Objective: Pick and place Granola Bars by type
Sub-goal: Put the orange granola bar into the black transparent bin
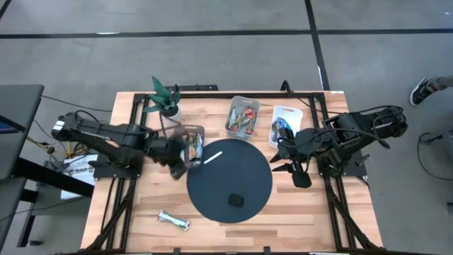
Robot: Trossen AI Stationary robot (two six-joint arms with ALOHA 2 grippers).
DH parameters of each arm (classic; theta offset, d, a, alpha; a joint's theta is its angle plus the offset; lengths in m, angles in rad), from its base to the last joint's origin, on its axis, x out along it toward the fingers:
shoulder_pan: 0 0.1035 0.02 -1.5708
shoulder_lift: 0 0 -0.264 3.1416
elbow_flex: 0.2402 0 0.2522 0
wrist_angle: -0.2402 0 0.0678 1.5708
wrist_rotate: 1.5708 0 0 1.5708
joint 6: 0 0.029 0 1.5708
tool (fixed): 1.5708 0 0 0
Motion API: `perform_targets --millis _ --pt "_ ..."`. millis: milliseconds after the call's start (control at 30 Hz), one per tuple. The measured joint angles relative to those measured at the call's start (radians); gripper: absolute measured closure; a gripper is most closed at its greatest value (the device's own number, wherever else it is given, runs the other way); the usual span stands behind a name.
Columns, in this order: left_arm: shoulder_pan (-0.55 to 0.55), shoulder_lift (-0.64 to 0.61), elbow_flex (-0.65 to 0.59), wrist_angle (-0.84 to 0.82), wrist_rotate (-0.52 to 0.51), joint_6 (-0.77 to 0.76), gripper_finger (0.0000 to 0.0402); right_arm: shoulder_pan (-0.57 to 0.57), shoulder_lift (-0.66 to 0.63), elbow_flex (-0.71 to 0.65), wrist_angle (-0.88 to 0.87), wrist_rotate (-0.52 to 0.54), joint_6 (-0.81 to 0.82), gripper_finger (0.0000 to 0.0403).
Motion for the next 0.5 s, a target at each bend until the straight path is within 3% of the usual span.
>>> perform_targets --millis 267,500 --pt "-0.246 0.000 0.000 0.130 -0.004 -0.025 0.0254 0.000 0.000 0.000 0.000 0.000 -0.008 0.0281" --pt "-0.368 0.034 0.000 0.165 -0.018 -0.065 0.0254 0.000 0.000 0.000 -0.003 0.000 -0.008 0.0281"
